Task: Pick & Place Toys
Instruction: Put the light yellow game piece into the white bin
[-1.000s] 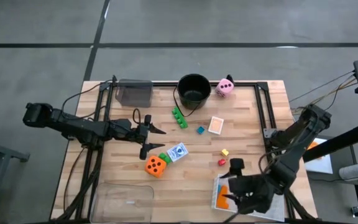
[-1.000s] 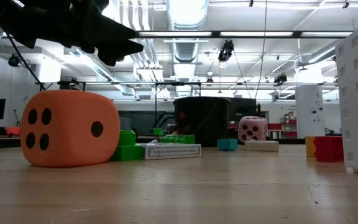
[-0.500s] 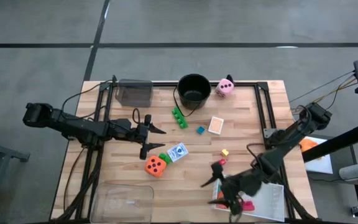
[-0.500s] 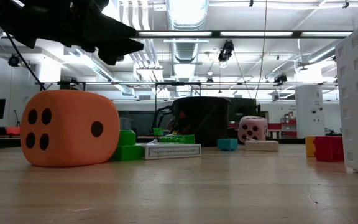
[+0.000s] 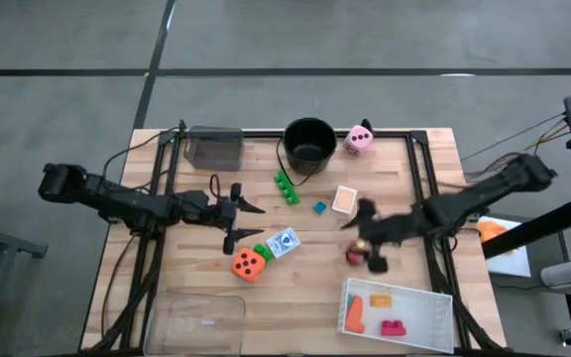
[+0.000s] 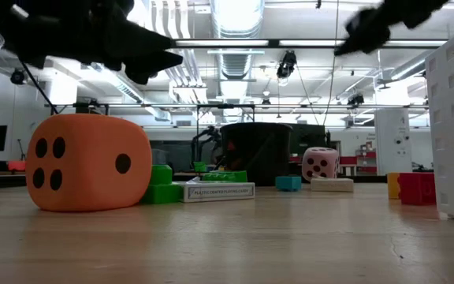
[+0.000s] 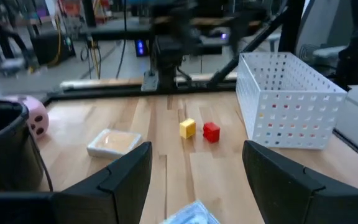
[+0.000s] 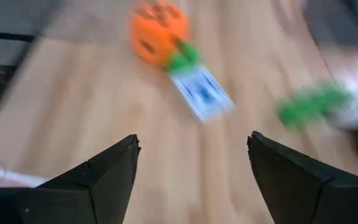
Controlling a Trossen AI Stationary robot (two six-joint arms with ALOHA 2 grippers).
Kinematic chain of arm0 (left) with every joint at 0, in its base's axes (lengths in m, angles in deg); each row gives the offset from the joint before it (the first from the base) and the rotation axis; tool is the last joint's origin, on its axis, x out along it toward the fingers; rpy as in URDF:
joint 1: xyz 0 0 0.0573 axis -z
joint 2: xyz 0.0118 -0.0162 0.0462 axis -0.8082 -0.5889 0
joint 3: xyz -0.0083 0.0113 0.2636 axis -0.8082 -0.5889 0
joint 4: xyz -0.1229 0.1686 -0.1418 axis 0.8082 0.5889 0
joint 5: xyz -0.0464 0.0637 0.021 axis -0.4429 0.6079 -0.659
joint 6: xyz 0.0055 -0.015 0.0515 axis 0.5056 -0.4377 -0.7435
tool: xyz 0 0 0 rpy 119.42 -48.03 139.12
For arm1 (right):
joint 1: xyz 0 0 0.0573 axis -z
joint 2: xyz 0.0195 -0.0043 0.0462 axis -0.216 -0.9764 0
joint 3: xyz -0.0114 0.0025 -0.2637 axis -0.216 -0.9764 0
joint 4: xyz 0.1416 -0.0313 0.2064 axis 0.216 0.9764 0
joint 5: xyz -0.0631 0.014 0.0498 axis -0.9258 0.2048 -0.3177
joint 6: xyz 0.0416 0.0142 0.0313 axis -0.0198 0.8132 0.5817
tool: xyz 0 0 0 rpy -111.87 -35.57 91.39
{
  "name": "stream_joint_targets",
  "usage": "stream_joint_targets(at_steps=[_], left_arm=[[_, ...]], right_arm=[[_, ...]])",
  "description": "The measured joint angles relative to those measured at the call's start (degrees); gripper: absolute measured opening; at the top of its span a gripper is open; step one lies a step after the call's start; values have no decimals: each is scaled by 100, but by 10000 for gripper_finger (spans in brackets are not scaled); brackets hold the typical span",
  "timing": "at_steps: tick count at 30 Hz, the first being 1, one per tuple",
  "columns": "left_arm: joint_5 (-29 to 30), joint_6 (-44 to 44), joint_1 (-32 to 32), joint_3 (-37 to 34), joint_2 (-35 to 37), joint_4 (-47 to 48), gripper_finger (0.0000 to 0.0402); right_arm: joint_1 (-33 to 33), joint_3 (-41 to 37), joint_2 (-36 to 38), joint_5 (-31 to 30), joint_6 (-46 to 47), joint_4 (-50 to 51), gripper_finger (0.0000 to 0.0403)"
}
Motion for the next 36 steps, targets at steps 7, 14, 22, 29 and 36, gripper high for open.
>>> stream_joint_targets(at_steps=[7,14,22,29,36], left_arm=[[315,-374,-210,-748,-517,-1872,253],[395,-410,-737,-813,-755,-2103,253],[276,-410,-970,-732,-830,-2072,253],[274,-496,-976,-732,-828,-2071,253],[274,-489,-976,-734,-828,-1919,253]], right_arm=[[1038,-11,884,166,822,2144,297],[1980,-70,299,1235,774,2504,297],[2399,78,-1005,1929,909,2461,297],[2384,504,-1835,2825,1110,2429,297],[2238,713,-2461,3055,1273,2462,297]])
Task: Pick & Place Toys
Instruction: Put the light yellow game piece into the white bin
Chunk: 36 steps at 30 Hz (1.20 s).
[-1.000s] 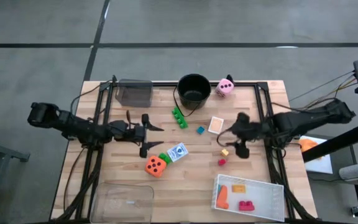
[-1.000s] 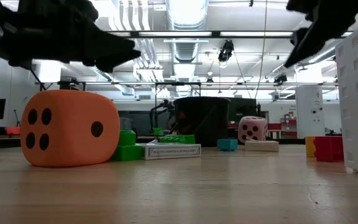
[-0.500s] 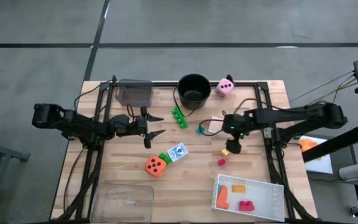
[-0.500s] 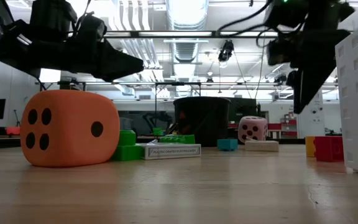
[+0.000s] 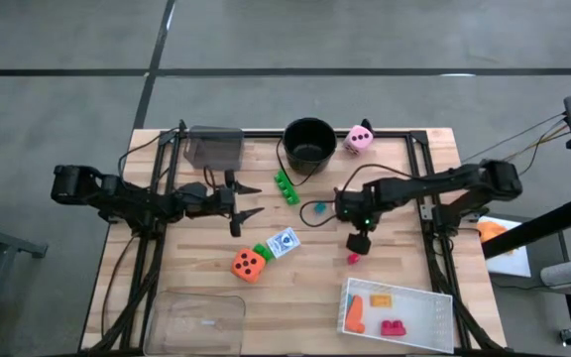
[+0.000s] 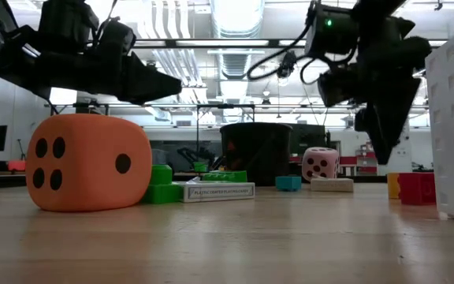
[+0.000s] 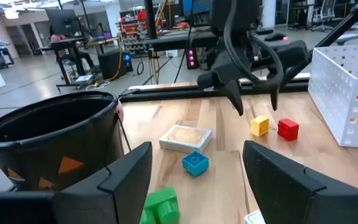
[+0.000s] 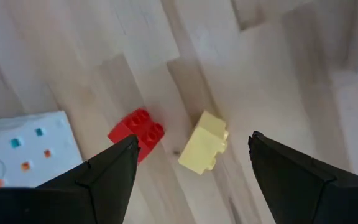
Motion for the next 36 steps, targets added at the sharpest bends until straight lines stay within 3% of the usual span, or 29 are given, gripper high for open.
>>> stream_joint_targets(at_steps=[14,29,36], left_arm=[[0,147,0,-2,0,135,253],[2,143,0,-2,0,140,253],[2,140,0,-2,0,144,253]], right_arm=[[-184,-6,-589,-10,5,20,288],[-214,-4,-813,-42,-63,108,88],[-312,-9,-522,-392,-171,159,86]])
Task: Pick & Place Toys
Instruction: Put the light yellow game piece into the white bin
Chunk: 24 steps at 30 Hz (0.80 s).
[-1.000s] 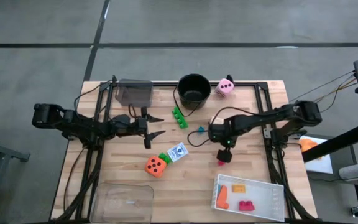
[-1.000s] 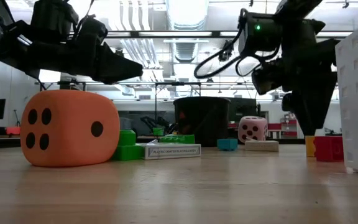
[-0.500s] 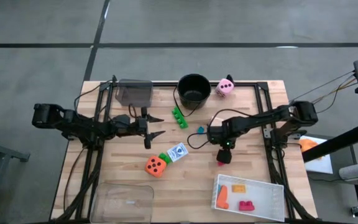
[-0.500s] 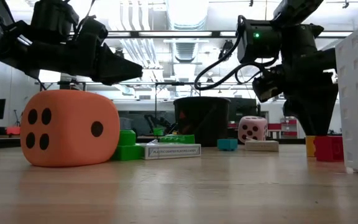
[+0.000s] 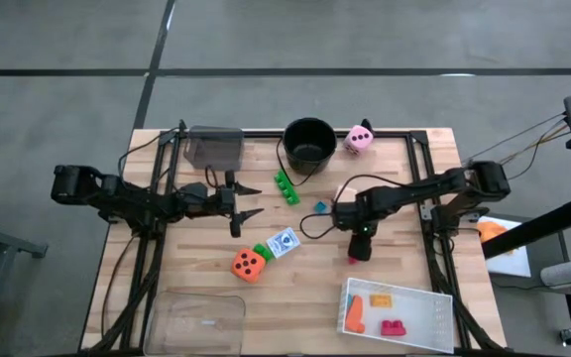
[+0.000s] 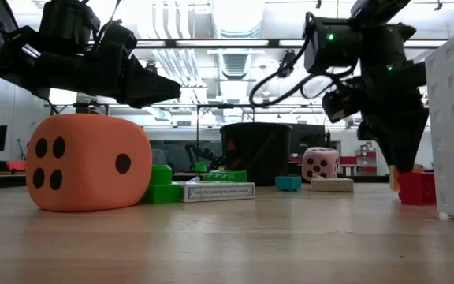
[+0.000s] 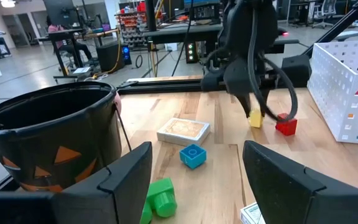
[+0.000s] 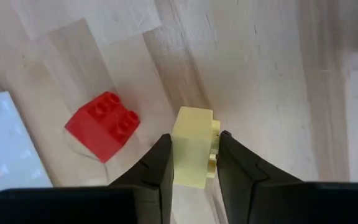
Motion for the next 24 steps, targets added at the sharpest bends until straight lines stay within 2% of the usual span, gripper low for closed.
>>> stream_joint_targets(at_steps=[7,14,18,24], left_arm=[[0,0,0,0,0,11,253],[0,-2,0,0,0,9,253],[0,2,0,1,0,7,253],[0,4,0,0,0,2,253]], right_arm=[[-129,2,627,-339,-4,174,86],[-321,-9,1729,-1063,-54,-68,86],[-559,-105,2344,-1431,-230,-899,86],[-1140,-582,2943,-1419,-509,-2415,86]])
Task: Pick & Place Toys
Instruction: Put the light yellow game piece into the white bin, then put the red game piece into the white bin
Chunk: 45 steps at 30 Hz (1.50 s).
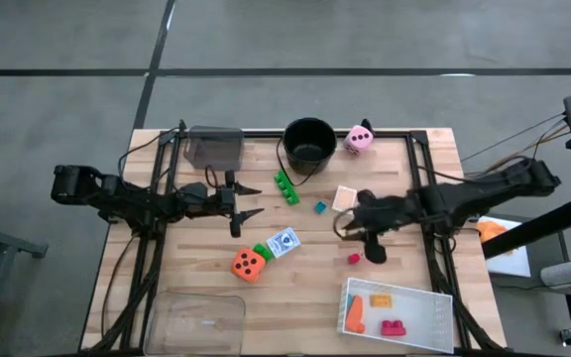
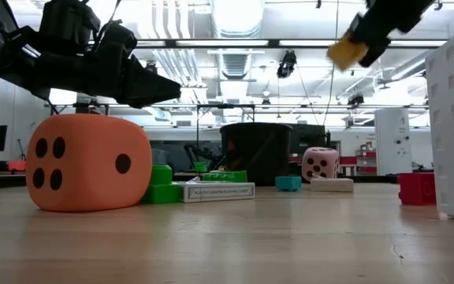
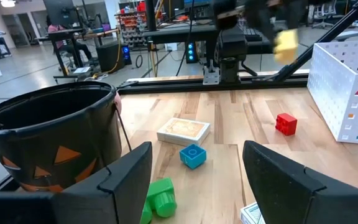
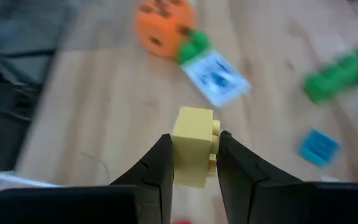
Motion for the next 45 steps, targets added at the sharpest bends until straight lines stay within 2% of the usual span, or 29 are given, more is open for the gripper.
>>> stream_joint_targets(at_steps=[6,18,25,31,33,40,45], left_arm=[[0,5,0,0,0,-2,253],[0,113,0,6,2,-25,253],[0,171,0,7,2,-68,253],[0,245,0,7,2,-51,253],[2,247,0,4,2,-49,253],[1,256,0,4,2,0,253],[1,254,0,2,2,9,253]], right_arm=[[-730,-287,206,243,338,-661,86],[-2149,-255,16,495,2215,-749,86],[-2820,-251,-476,398,3161,-943,86],[-3107,-251,-1194,376,3898,-1006,87],[-3144,-237,-1419,330,4126,-1011,107],[-3180,188,-2031,169,4379,-851,237],[-3191,817,-2263,164,4512,-129,268]])
